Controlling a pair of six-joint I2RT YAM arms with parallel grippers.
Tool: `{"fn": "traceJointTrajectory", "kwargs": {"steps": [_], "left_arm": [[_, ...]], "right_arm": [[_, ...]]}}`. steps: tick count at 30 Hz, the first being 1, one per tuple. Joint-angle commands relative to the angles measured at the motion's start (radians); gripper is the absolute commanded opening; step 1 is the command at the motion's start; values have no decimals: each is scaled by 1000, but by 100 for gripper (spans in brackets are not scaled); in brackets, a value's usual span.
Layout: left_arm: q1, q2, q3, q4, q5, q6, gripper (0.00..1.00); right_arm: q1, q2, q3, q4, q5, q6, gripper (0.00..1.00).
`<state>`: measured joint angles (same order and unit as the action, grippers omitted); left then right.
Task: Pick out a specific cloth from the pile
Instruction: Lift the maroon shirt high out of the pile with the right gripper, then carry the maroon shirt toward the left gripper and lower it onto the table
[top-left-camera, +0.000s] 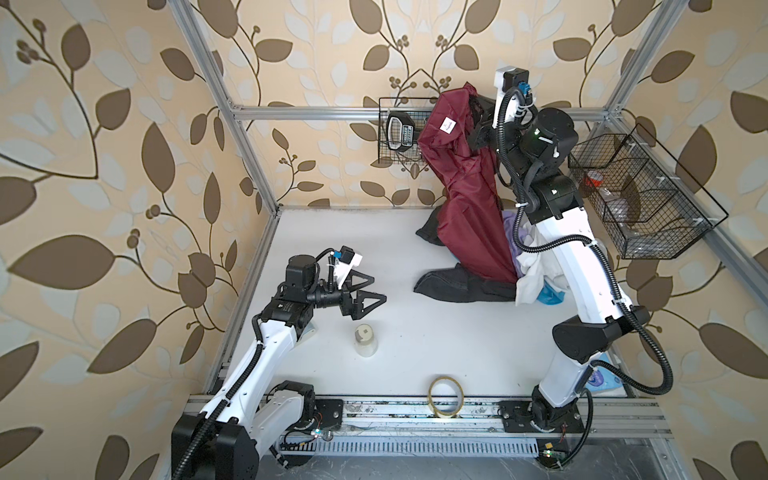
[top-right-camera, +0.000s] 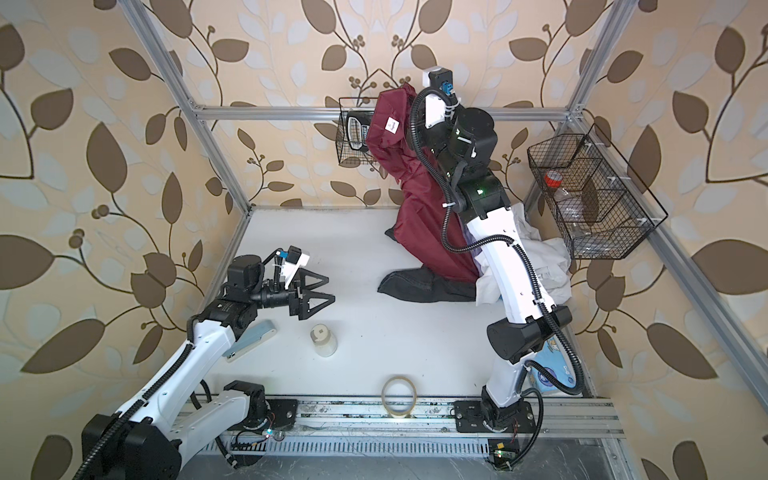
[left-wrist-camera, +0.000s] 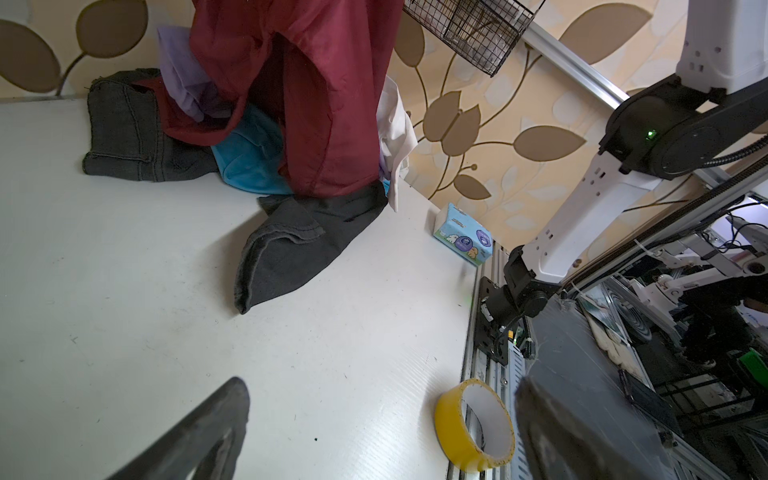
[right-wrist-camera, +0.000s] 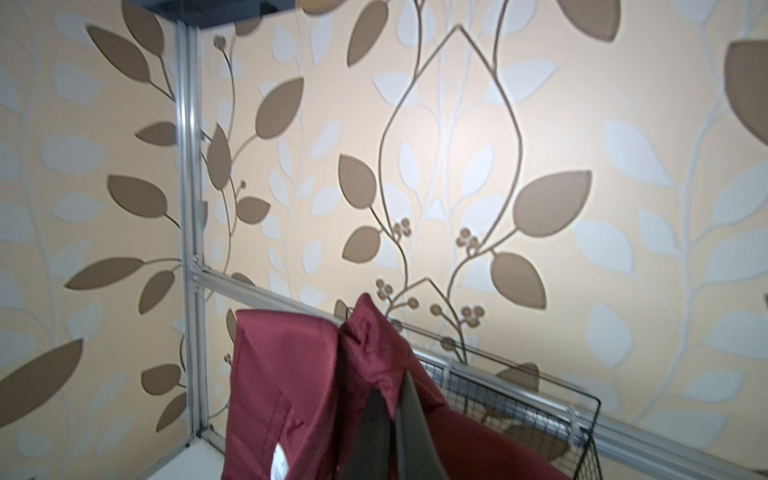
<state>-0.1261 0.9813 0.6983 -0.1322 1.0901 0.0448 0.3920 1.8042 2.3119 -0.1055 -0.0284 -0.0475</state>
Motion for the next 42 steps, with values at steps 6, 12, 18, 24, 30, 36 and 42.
{"fn": "traceJointTrajectory", "kwargs": {"steps": [6, 12, 18, 24, 30, 36, 42], "left_arm": [[-14, -26, 2, 5, -6, 19, 99], [-17, -27, 2, -1, -12, 27, 99], [-17, -26, 4, -9, -20, 33, 99], [-18, -21, 7, -16, -27, 42, 99], [-20, -20, 9, -24, -34, 44, 99], [-20, -23, 9, -30, -41, 47, 99], [-21, -26, 9, -32, -38, 45, 99]], "right_arm": [[15, 7, 126, 312, -190, 186, 0], [31, 36, 74, 325, -204, 170, 0], [33, 113, 69, 314, -222, 188, 0], [44, 162, 6, 288, -251, 175, 0], [65, 118, -190, 253, -243, 111, 0], [90, 18, -398, 91, -157, 46, 0], [93, -32, -593, -59, -49, 49, 0]]}}
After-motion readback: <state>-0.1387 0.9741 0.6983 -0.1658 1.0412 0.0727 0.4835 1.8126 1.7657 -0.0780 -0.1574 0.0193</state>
